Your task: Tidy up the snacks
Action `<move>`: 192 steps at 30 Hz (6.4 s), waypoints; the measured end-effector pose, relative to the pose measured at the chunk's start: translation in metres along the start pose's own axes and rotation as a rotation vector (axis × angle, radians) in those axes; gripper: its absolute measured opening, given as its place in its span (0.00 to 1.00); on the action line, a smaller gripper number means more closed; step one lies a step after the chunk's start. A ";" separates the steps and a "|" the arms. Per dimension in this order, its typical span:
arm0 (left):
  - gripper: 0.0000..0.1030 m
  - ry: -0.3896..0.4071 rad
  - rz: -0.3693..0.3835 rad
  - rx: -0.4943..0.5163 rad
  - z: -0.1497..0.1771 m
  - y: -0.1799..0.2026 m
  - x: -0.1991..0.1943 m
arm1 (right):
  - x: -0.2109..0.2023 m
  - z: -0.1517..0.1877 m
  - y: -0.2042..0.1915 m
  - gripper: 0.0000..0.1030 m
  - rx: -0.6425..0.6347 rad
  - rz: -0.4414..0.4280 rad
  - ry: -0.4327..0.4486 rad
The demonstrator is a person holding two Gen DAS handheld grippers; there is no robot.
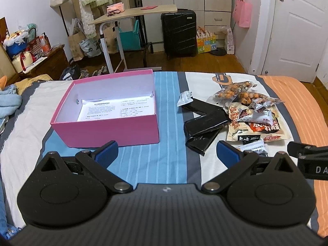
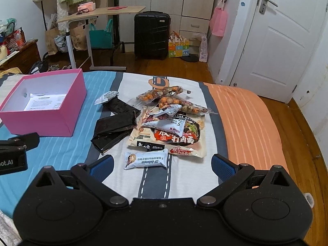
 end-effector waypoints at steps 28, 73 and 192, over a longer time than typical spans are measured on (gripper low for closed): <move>0.92 -0.055 0.194 0.044 0.050 0.081 0.109 | 0.080 -0.016 0.051 0.88 -0.154 -0.262 0.103; 0.49 -0.239 0.590 0.425 0.049 0.212 0.215 | 0.180 -0.028 0.028 0.29 -0.568 -0.520 -0.021; 0.64 -0.234 0.234 -0.031 -0.079 -0.103 0.122 | 0.103 -0.128 -0.133 0.80 -0.587 -0.639 -0.029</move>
Point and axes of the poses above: each gripper's, at about its wrist camera, not at the fingertips, and x roughly the way its jaws point, y to its right, z to its underside, the point moved 10 cm from there along x, roughly the way its jaws point, and after that the axes turned 2 degrees about z, right-handed, at the moved point
